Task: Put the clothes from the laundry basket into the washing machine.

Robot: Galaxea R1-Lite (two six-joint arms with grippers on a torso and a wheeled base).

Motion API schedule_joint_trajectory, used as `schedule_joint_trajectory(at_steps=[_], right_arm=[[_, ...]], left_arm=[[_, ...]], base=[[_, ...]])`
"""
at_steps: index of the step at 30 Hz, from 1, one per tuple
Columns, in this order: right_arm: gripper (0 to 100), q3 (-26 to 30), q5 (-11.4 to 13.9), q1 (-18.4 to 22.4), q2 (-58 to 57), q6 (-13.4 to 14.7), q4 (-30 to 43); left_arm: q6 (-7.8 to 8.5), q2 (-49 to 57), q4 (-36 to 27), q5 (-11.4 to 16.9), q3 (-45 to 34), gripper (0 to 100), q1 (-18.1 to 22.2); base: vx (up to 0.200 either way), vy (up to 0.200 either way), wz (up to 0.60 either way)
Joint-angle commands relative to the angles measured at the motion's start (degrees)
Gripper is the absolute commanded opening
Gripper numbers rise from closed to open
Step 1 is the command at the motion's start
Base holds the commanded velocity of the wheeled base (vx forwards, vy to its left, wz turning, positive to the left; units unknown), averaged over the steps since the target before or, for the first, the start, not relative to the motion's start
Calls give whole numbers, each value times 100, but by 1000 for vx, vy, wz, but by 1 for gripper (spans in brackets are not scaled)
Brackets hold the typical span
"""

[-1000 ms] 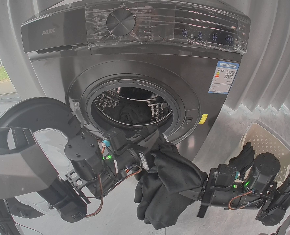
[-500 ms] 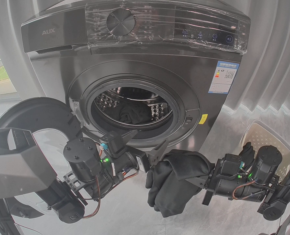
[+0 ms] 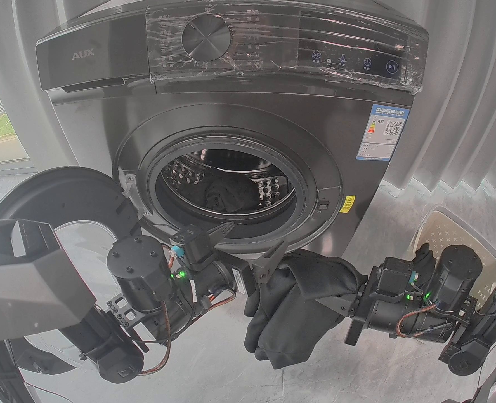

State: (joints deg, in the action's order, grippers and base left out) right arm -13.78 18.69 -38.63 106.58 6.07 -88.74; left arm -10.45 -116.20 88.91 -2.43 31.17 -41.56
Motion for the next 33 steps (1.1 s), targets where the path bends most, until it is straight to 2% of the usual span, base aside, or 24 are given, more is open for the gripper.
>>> schedule_joint_trajectory(at_steps=[1,5,10,15,16,18,19,23,28,33], right_arm=[[0,-81,-6,66,12,17,-3],[0,-169,-14,145,12,26,-3],[0,-345,-32,154,-15,52,-3],[0,-424,-76,189,-6,52,-3],[0,-538,-155,189,12,70,-3],[0,-618,-234,189,12,70,-3],[0,-732,-366,163,20,105,5],[0,-811,-463,101,12,307,-3],[0,-1004,-471,110,20,333,-3],[0,-1057,-480,101,29,404,5]], left_arm=[[16,19,4,-4,-59,100,-1],[43,45,4,5,-111,100,51],[201,238,4,58,-252,100,192],[254,423,-5,67,-568,100,113],[386,484,-5,84,-797,100,-19],[447,528,-5,93,-920,100,-98],[473,607,-14,120,-1122,100,-230],[491,669,-14,243,-1377,100,-318],[500,599,-5,313,-1377,100,-362],[500,405,-5,374,-1210,100,-582]], base=[[0,0,0],[0,0,0],[0,0,0],[0,0,0],[0,0,0],[0,0,0],[0,0,0],[0,0,0],[0,0,0],[0,0,0]])
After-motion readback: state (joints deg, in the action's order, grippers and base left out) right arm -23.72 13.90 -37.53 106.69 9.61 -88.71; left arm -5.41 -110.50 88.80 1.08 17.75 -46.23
